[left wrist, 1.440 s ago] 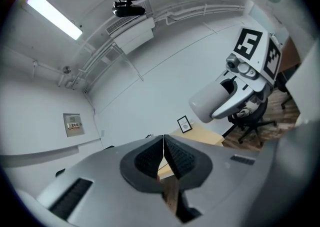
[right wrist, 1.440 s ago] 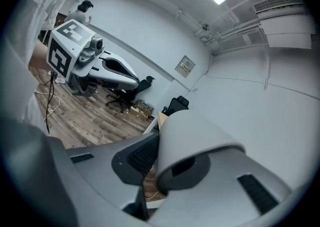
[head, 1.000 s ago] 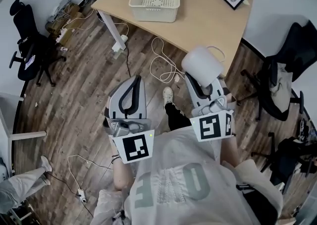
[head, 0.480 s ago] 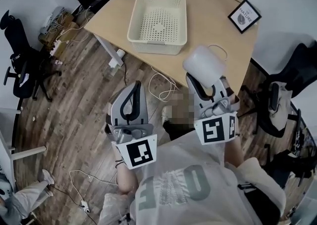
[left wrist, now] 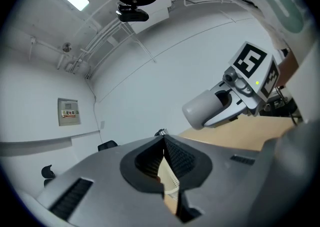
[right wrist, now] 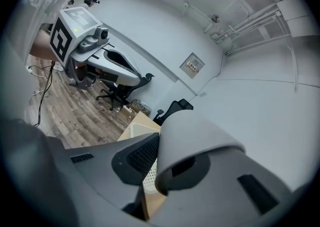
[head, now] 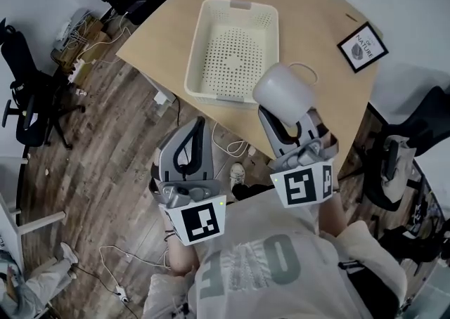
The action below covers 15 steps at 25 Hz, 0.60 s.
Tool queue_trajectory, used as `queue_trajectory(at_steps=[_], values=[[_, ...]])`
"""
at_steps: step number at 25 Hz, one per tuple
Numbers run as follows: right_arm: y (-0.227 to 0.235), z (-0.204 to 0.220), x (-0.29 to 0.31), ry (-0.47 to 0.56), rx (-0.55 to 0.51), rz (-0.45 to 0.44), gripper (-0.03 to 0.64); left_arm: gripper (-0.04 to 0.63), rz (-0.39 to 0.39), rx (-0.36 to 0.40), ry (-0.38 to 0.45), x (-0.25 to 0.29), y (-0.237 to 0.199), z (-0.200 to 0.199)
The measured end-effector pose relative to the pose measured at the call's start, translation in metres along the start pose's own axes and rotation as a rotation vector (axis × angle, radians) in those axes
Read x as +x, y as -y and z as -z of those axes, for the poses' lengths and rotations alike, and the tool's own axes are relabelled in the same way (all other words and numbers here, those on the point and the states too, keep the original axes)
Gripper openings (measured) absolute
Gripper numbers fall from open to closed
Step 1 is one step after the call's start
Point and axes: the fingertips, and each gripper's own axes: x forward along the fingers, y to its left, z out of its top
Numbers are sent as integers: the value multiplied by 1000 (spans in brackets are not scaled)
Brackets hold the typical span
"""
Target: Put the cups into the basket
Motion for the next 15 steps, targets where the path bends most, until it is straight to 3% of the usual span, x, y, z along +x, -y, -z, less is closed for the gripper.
queue_trajectory(at_steps=[10, 15], values=[[34, -1, 52, -2, 9, 17, 41, 11, 53, 25, 29, 61, -34, -2], [59, -4, 92, -47, 17, 75, 41, 11, 101, 39, 78, 105, -66, 6]])
